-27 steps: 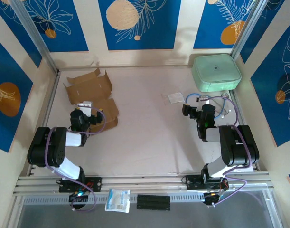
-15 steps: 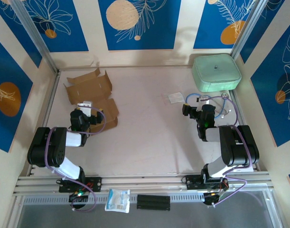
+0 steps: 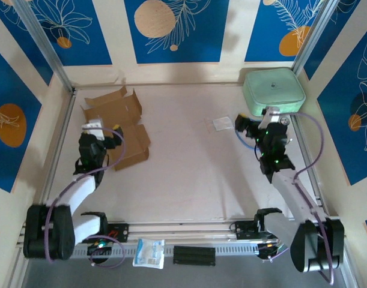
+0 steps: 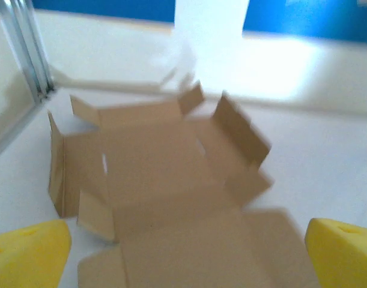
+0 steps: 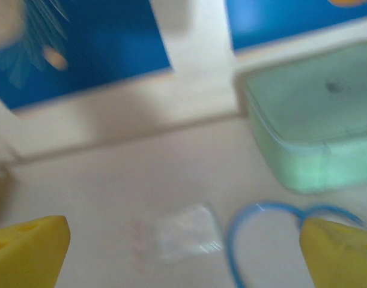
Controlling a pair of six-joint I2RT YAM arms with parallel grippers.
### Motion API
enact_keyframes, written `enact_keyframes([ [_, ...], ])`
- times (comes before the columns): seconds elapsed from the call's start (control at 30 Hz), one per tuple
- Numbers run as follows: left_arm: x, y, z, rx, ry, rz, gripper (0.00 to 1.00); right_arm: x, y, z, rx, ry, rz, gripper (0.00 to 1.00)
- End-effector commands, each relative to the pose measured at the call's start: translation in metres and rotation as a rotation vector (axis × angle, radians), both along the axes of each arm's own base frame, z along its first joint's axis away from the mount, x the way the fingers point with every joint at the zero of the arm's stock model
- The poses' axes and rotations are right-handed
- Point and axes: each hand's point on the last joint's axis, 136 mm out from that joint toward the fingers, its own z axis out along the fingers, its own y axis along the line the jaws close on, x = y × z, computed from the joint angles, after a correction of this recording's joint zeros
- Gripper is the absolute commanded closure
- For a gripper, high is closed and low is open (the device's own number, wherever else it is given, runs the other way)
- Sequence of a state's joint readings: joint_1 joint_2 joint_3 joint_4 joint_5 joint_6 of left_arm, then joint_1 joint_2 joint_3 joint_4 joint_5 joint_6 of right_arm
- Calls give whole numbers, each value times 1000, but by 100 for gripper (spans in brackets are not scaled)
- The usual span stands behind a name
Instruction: Fold the paper box
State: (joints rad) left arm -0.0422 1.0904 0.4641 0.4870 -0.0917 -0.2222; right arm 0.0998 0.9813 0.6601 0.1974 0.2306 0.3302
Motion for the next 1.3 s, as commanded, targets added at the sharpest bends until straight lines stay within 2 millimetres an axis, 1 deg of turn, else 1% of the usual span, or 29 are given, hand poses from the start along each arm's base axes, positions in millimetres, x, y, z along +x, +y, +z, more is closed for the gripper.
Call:
enact_keyframes([
  [0.0, -22, -20, -9, -381, 265, 79, 0, -25, 69, -19, 134, 312, 249, 1],
  [0.03, -26, -33, -8, -432, 327, 54, 0, -26, 94, -13, 120, 345, 338, 2],
  [0.07, -30, -53, -7, -458, 394, 2, 1, -28, 124, -10, 100, 395, 435, 1],
  [0.1, -35, -70, -8, -456, 466, -48, 1, -29, 153, -10, 77, 453, 528, 2],
  [0.13, -39, -80, -11, -438, 531, -75, 2, -31, 176, -8, 57, 500, 598, 2],
  [0.17, -43, -88, -14, -408, 603, -100, 3, -29, 202, -11, 29, 562, 670, 1],
  [0.2, -46, -90, -19, -386, 668, -110, 4, -27, 224, -17, -7, 618, 722, 2],
  [0.23, -47, -88, -24, -362, 705, -100, 5, -22, 240, -23, -34, 653, 749, 2],
  [0.3, -44, -75, -35, -316, 745, -55, 6, -3, 270, -38, -87, 693, 772, 2],
  [0.37, -36, -56, -48, -305, 767, -5, 7, 21, 292, -50, -108, 700, 770, 2],
  [0.4, -30, -42, -56, -304, 781, 38, 7, 33, 303, -61, -121, 720, 766, 2],
  [0.43, -23, -29, -62, -300, 790, 75, 7, 42, 311, -67, -123, 734, 765, 5],
  [0.47, -16, -12, -67, -294, 801, 125, 7, 48, 318, -72, -125, 756, 760, 6],
  [0.53, -2, 17, -78, -255, 830, 207, 7, 53, 332, -78, -126, 771, 776, 7],
  [0.6, 11, 49, -85, -210, 844, 295, 7, 49, 341, -79, -137, 760, 799, 7],
  [0.63, 19, 59, -84, -206, 841, 313, 7, 46, 343, -80, -144, 757, 806, 7],
  [0.7, 36, 78, -89, -195, 840, 344, 7, 37, 342, -83, -150, 767, 818, 6],
  [0.87, 85, 109, -98, -189, 871, 360, 8, 9, 330, -83, -115, 780, 835, 6],
  [0.9, 95, 115, -98, -192, 868, 363, 11, 4, 326, -79, -105, 771, 838, 6],
  [0.93, 103, 120, -98, -192, 862, 368, 11, -1, 324, -79, -100, 772, 844, 6],
  [1.0, 118, 131, -95, -189, 853, 386, 12, -11, 319, -71, -92, 761, 855, 6],
  [1.07, 127, 138, -97, -194, 873, 393, 14, -19, 313, -65, -96, 755, 859, 6],
  [1.13, 130, 142, -102, -190, 905, 393, 16, -26, 306, -58, -99, 742, 859, 6],
  [1.23, 131, 144, -111, -187, 947, 393, 29, -35, 300, -47, -92, 710, 863, 6],
  [1.27, 131, 144, -113, -187, 951, 387, 36, -37, 298, -42, -85, 700, 867, 6],
])
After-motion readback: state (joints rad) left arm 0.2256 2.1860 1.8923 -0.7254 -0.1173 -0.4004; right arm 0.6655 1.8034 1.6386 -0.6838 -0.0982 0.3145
